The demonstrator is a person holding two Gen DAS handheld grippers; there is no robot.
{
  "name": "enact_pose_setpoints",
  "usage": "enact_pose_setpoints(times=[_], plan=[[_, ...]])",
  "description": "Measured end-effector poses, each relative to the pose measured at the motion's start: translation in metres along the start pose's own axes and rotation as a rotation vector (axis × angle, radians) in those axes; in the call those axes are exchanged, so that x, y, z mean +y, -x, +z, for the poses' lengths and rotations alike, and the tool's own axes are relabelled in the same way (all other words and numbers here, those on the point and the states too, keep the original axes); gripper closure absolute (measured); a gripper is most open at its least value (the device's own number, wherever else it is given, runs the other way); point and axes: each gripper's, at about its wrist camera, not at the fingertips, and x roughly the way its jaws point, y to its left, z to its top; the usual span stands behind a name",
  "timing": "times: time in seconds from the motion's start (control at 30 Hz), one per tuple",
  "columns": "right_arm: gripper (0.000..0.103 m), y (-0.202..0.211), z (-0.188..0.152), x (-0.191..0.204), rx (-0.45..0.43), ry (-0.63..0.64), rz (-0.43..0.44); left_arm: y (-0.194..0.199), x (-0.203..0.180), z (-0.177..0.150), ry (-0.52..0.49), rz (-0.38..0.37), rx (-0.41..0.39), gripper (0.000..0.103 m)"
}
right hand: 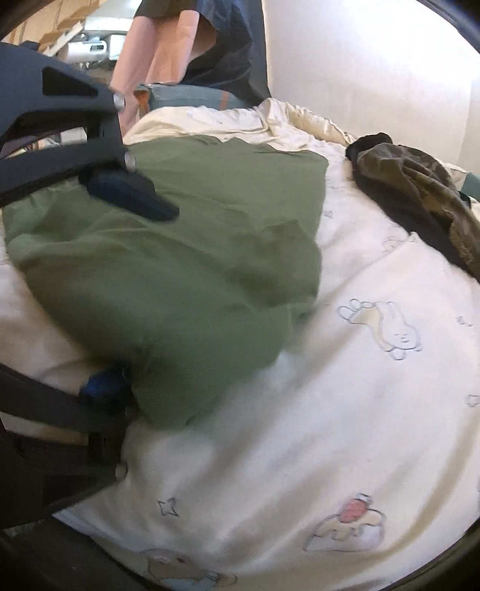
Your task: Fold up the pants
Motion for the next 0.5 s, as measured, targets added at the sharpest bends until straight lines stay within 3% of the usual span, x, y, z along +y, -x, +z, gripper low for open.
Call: enact_pose_setpoints(times=[0.03,0.07,0.17,0.27,0.4,0.5], plan=[[0.080,0.003,0.000,0.002,-0.011,0.014,-0.007,-0.001,-0.001,-0.001,-0.013,0.006,-0.001,0.002],[0.085,0.008,0.003,0.002,-0.019,0.027,-0.001,-0.001,-0.003,-0.002,-0.020,0.011,-0.001,0.002],[0.089,0.029,-0.001,0.025,-0.086,0.120,0.054,-0.007,-0.002,-0.003,-0.028,0.019,0.027,0.002],[0.091,0.047,-0.011,0.048,-0.139,0.257,0.052,-0.019,-0.005,0.009,-0.036,0.035,0.074,0.002],[0.091,0.064,-0.025,0.069,-0.171,0.364,0.112,-0.042,-0.034,0.055,-0.105,0.067,0.111,0.002],[0.092,0.066,-0.030,0.078,-0.169,0.419,0.139,-0.066,-0.072,0.093,-0.160,0.048,0.168,0.002]])
